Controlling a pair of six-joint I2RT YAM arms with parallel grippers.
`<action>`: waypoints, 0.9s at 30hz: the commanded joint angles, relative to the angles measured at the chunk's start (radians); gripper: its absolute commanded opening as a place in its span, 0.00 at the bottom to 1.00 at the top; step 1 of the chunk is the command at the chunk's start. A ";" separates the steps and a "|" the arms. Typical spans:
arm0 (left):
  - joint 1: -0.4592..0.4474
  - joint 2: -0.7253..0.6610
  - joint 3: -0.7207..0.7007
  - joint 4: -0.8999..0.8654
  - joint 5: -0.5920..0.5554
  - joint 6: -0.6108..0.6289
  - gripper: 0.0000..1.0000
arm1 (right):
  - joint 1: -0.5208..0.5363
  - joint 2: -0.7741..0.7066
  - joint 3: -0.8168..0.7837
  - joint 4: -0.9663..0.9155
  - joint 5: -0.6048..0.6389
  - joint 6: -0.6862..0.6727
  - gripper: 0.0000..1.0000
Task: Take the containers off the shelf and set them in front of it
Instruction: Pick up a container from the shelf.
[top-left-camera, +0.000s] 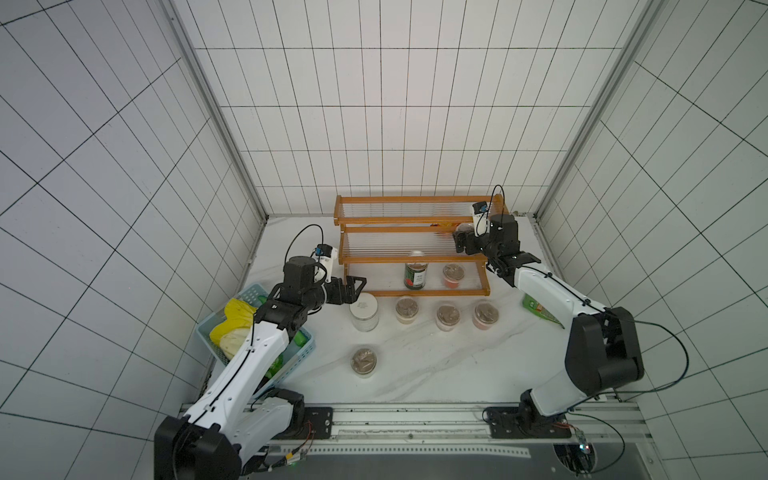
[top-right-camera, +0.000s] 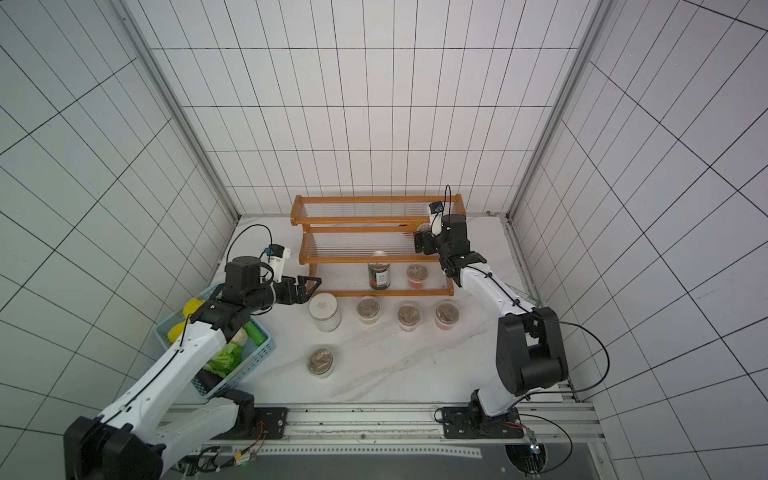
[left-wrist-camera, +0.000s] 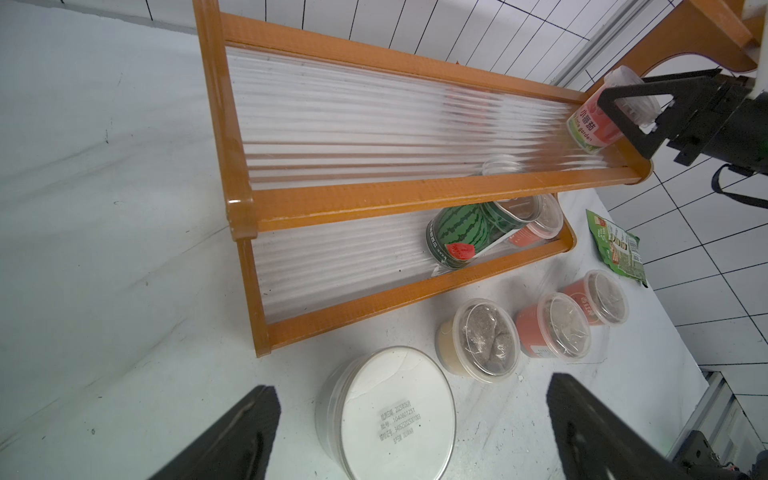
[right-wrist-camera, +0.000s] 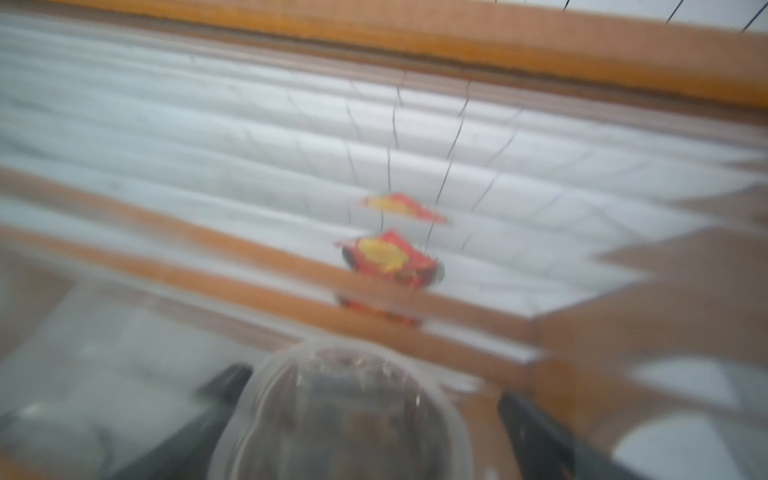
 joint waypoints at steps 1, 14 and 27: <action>0.005 0.006 0.019 0.029 0.015 0.012 0.99 | -0.007 0.003 0.033 -0.026 -0.008 0.006 0.88; 0.005 0.026 0.025 0.031 0.023 0.015 0.99 | -0.006 -0.103 0.006 -0.059 -0.067 -0.019 0.79; 0.005 0.043 0.024 0.042 0.037 0.013 0.98 | 0.004 -0.171 -0.033 -0.150 0.015 -0.024 0.91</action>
